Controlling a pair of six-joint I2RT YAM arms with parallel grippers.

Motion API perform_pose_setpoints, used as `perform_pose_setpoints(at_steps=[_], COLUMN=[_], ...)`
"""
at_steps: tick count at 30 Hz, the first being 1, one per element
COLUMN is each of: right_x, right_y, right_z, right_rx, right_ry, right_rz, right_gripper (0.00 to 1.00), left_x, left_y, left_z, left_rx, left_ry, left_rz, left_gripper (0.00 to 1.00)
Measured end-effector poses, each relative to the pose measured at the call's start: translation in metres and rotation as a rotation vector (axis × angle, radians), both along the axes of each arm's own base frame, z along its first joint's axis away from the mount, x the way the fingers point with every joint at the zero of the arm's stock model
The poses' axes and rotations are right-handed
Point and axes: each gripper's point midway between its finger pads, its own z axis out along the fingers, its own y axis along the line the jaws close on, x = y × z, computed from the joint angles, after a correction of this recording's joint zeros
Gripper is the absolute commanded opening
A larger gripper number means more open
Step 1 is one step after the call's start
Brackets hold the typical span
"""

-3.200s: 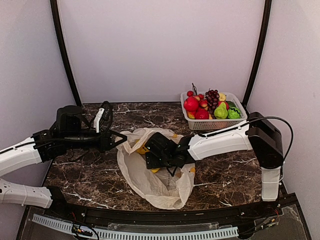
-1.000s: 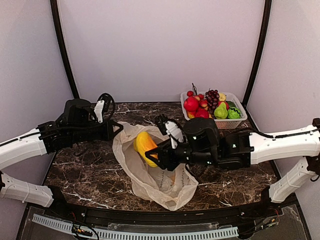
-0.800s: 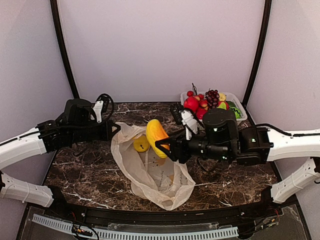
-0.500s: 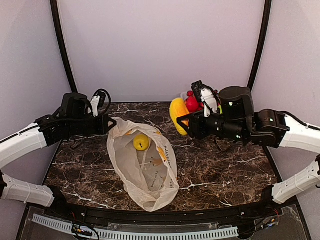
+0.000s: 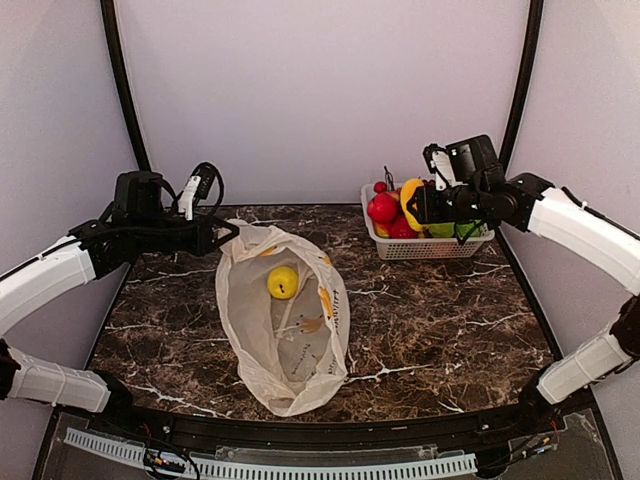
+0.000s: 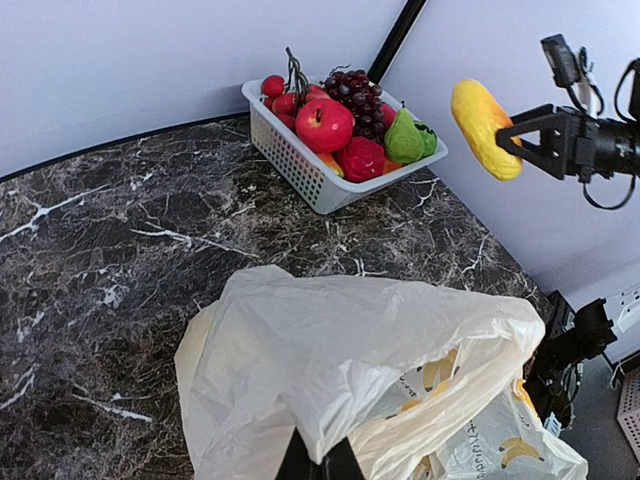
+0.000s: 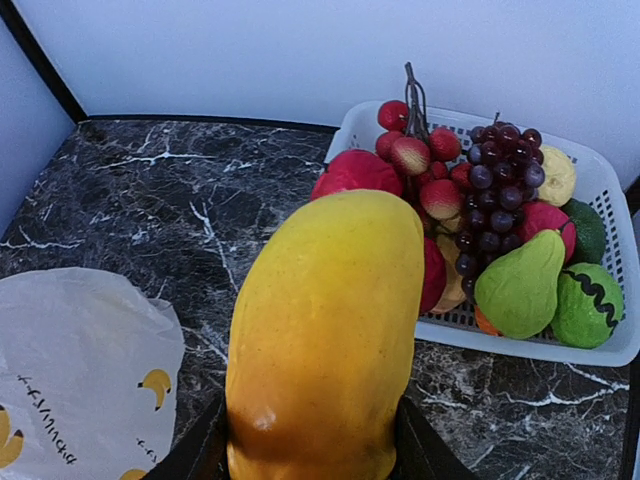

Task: Untie the knot of the plastic bag and take out the fruit
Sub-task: Place the fake fruit in the bin.

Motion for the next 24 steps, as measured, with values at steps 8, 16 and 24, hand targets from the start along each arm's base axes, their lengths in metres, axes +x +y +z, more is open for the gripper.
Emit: perform_pose_setpoints(at_steps=[8, 16, 24], right_x=[0.070, 0.126, 0.176], right_y=[-0.076, -0.147, -0.188], right_z=[-0.006, -0.015, -0.039], right_rx=[0.044, 0.108, 0.127], right_ry=[0.058, 0.092, 0.135], right_rz=[-0.156, -0.253, -0.263], right_gripper=[0.30, 0.30, 0.30], left_x=[0.000, 0.003, 0.002], left_y=[0.005, 0.009, 0.008], left_z=[-0.006, -0.012, -0.011], left_rx=[0.022, 0.032, 0.032], left_ry=[-0.100, -0.117, -0.123], left_rz=[-0.043, -0.048, -0.060], left_gripper=[0.01, 0.01, 0.01])
